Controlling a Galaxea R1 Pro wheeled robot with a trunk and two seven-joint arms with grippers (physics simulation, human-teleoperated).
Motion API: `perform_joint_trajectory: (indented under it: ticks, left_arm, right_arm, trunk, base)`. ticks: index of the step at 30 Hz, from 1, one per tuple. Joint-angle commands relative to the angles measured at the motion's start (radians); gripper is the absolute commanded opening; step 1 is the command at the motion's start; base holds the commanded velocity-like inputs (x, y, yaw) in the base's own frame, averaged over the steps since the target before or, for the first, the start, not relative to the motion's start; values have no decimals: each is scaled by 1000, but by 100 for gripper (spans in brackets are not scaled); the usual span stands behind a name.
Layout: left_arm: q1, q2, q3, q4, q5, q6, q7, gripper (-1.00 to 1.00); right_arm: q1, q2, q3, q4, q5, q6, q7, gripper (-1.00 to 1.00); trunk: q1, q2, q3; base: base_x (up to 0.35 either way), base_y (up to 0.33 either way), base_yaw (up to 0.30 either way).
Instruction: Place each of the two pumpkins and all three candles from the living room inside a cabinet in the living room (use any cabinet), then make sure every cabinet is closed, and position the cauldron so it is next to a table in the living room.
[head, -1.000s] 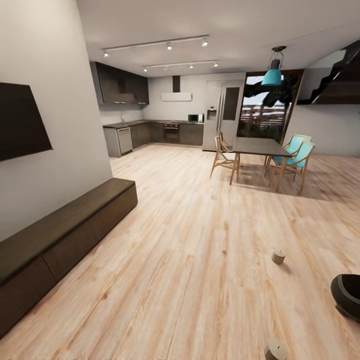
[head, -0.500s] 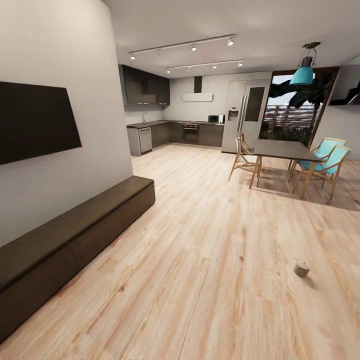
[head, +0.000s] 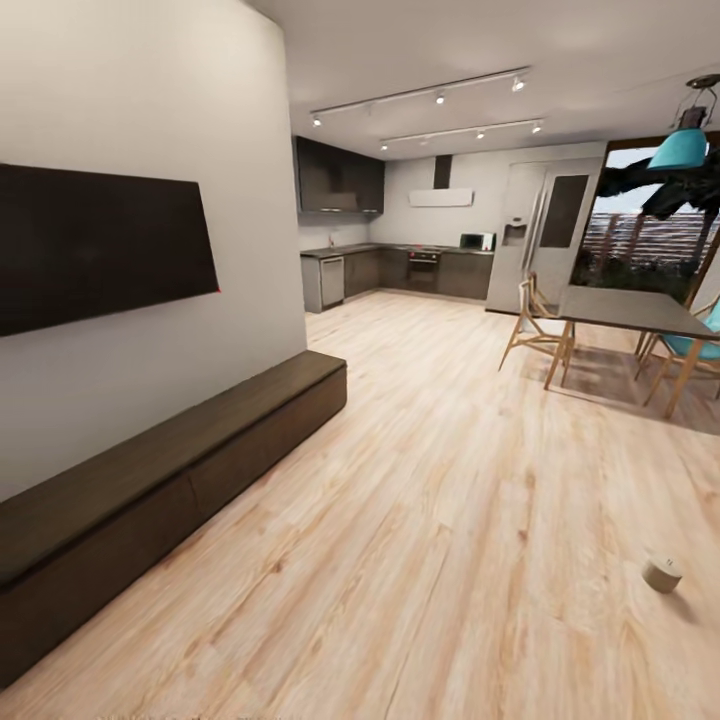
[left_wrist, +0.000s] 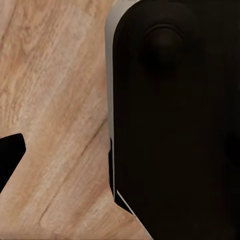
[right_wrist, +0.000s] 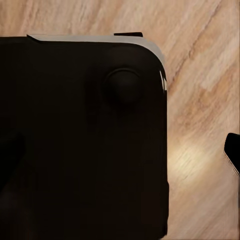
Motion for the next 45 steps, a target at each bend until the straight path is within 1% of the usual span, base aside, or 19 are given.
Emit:
perform_joint_trajectory:
  ticks: [1, 5, 7, 10, 25, 30, 36, 45]
  left_arm:
    - [0, 0, -1, -1, 0, -2, 1, 100]
    - [0, 0, -1, -1, 0, -2, 1, 100]
    - [1, 0, -1, -1, 0, -2, 1, 100]
    - [1, 0, -1, -1, 0, -2, 1, 100]
    - [0, 0, -1, -1, 0, -2, 1, 100]
    - [0, 0, 0, -1, 0, -2, 1, 100]
    - [0, 0, 0, -1, 0, -2, 1, 100]
    - [0, 0, -1, -1, 0, -2, 1, 100]
  right_arm:
    - [-1, 0, 2, 1, -6, -4, -1, 100]
    - [-1, 4, 2, 1, -5, -5, 0, 100]
    - [-1, 17, 2, 1, -6, -5, 1, 100]
    - [-1, 24, 2, 0, -7, -2, 1, 100]
    - [-1, 30, 0, 0, -9, 0, 0, 100]
    - [-1, 41, -2, -1, -13, -7, 11, 100]
    - [-1, 44, -2, -1, -16, -4, 13, 100]
    - [-1, 58, -4, -1, -19, -5, 4, 100]
  trunk:
    - [0, 0, 0]
    - [0, 0, 2]
    - [0, 0, 3]
    - [0, 0, 5]
    - [0, 0, 11]
    - [0, 0, 11]
    - [0, 0, 11]
    - [0, 0, 11]
  base:
    - [0, 0, 275]
    - [0, 0, 275]
    - [0, 0, 275]
    - [0, 0, 275]
    - [0, 0, 277]
    - [0, 0, 286]
    - [0, 0, 286]
    - [0, 0, 286]
